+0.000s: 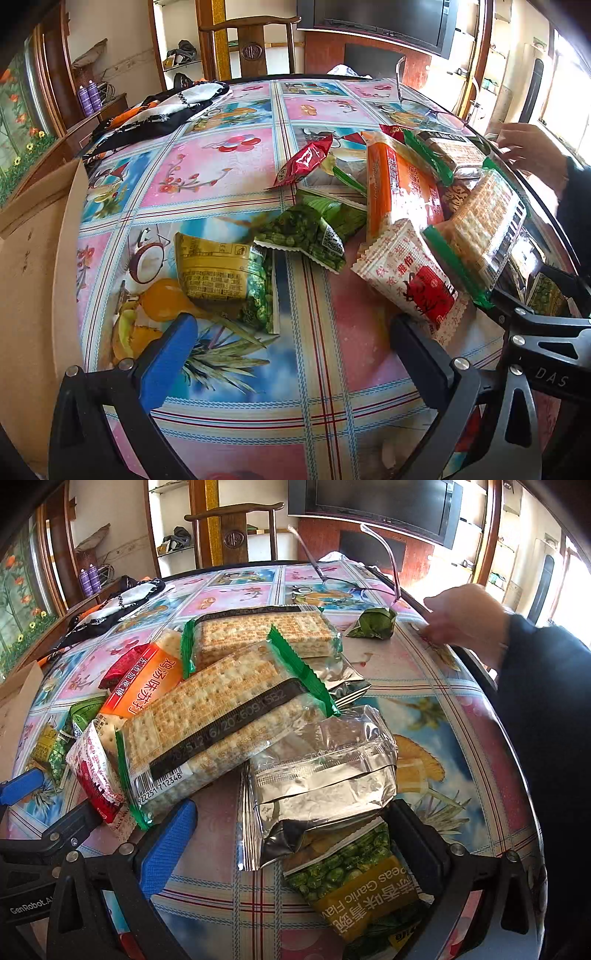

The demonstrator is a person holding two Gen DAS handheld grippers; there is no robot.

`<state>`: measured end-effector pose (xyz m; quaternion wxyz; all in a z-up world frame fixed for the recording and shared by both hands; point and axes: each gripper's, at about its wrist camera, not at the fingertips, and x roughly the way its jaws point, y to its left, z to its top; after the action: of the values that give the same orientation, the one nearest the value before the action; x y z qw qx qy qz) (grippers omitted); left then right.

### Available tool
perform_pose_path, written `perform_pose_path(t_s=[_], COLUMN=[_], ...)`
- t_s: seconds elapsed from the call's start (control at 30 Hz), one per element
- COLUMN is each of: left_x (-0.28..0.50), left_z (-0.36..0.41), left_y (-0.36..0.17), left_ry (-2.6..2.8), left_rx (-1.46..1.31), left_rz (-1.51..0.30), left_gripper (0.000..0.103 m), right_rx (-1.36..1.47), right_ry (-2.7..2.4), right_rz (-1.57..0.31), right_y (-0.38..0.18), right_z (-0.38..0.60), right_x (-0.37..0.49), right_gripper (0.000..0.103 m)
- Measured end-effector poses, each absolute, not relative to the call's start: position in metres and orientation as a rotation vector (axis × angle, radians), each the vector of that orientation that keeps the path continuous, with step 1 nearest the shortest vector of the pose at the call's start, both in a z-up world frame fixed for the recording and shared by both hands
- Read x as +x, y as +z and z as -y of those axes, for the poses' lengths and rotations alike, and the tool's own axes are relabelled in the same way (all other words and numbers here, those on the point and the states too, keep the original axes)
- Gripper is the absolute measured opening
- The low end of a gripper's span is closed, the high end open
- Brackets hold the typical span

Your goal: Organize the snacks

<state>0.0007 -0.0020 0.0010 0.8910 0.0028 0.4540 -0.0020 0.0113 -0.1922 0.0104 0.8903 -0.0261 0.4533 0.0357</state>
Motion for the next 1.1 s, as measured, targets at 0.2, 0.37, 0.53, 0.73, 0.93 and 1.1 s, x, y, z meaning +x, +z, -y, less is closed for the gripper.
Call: perform_pose_path(t_s=[0.2, 0.37, 0.53, 0.73, 0.93, 1.1], left_x=[0.0005, -0.0003, -0.0005, -0.0005, -0.0005, -0.0008], left_z=[0.0023, 0.0042, 0.005, 0.0049, 0.0057, 0.0081], left_y=[0.0006, -0.0004, -0.0004, -0.0004, -0.0004, -0.0005], left_ry=[-0.011, -0.031, -0.031, -0.03, -0.035, -0.039], left_rx=[0.008, 0.019, 0.019, 0.019, 0.022, 0.025], left_rz=[-0.943, -0.942, -0.942, -0.942, -0.942, -0.942], left_gripper=[0.103, 0.103, 0.103, 0.103, 0.103, 0.103], right_rx=[-0.054, -0.054, -0.054, -0.054, -0.054, -0.054], right_ry=[0.074, 0.074, 0.074, 0.074, 0.074, 0.074], right_rz=[-0.941, -0.941, -0.941, -0.941, -0.941, -0.941], right_y=[0.0104, 0.0104, 0.0104, 0.0103, 0.0104, 0.0104], right_z=[0.1923, 0.1924, 0.1924, 0.1924, 0.1923, 0.1905], right_x=[0.0114, 0.0114, 0.0115, 0.0115, 0.0114, 0.0113], right_gripper=[0.102, 0.102, 0.102, 0.102, 0.102, 0.102])
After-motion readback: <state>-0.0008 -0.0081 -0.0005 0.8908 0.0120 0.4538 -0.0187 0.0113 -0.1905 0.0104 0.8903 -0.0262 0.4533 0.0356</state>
